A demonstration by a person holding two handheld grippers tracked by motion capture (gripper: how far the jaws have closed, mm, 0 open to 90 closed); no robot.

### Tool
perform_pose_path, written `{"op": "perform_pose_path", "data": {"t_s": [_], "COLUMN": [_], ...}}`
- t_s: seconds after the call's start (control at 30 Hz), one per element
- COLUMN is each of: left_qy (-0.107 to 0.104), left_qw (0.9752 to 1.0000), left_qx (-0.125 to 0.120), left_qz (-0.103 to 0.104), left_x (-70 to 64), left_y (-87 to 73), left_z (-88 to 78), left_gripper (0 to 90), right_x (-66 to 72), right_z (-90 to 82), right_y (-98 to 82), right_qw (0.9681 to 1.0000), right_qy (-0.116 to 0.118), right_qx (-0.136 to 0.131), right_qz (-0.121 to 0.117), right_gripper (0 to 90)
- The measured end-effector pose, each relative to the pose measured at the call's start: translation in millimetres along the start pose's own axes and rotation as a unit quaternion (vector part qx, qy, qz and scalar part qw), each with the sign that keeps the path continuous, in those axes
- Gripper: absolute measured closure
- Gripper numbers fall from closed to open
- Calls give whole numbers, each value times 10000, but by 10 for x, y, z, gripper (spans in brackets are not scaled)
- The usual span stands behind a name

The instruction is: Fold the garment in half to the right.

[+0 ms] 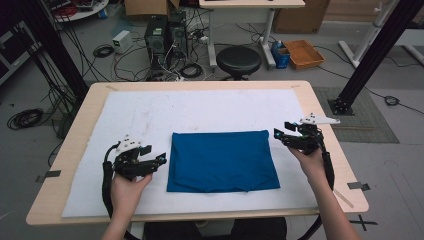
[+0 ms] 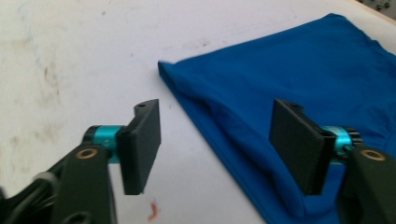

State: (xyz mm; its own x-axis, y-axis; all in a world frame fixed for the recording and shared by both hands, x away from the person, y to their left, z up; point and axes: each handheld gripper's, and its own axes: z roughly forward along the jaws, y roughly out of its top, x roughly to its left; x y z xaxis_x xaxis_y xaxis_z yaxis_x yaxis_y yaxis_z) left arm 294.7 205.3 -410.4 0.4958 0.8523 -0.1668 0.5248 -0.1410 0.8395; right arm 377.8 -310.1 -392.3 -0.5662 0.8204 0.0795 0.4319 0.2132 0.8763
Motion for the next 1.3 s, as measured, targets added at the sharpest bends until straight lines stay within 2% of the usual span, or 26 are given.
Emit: {"op": "perform_pose_path", "data": {"t_s": [0.13,0.2,0.27,0.4,0.63,0.7,0.9,1.0,1.13,1.2,1.27,1.3], "left_qy": [-78,-213,-336,-432,-397,-333,-348,-293,-234,-185,-90,-69], "left_qw": [9997,9990,9980,9959,9923,9918,9898,9903,9912,9917,9920,9920], "left_qx": [60,114,205,315,537,602,645,636,657,648,632,626], "left_qz": [-238,-368,-489,-733,-1041,-1081,-1223,-1201,-1129,-1096,-1089,-1095], "left_x": [-55,-88,-124,-204,-283,-287,-292,-321,-396,-419,-428,-429], "left_y": [-137,-208,-271,-327,-350,-358,-384,-390,-386,-383,-386,-387], "left_z": [-58,-75,-68,-7,142,177,223,231,259,272,278,279], "left_gripper": [320,329,357,403,416,420,465,526,543,549,613,613], "right_x": [10,9,12,26,50,57,59,66,85,122,206,206], "right_z": [-8,-18,-24,-26,-17,-14,-9,-6,1,10,44,44], "right_y": [-5,-5,-5,-9,-10,-12,-12,-8,0,17,73,73], "right_qw": [10000,10000,10000,9999,9998,9998,9997,9997,9997,9995,9991,9991], "right_qy": [-31,-30,-35,-36,-46,-58,-53,-64,-45,-14,29,29], "right_qx": [23,-3,-12,3,22,45,41,46,32,9,-1,-1], "right_qz": [-38,-58,-73,-101,-196,-206,-219,-226,-258,-309,-434,-434], "right_gripper": [422,422,422,423,424,424,423,424,424,425,425,425]}}
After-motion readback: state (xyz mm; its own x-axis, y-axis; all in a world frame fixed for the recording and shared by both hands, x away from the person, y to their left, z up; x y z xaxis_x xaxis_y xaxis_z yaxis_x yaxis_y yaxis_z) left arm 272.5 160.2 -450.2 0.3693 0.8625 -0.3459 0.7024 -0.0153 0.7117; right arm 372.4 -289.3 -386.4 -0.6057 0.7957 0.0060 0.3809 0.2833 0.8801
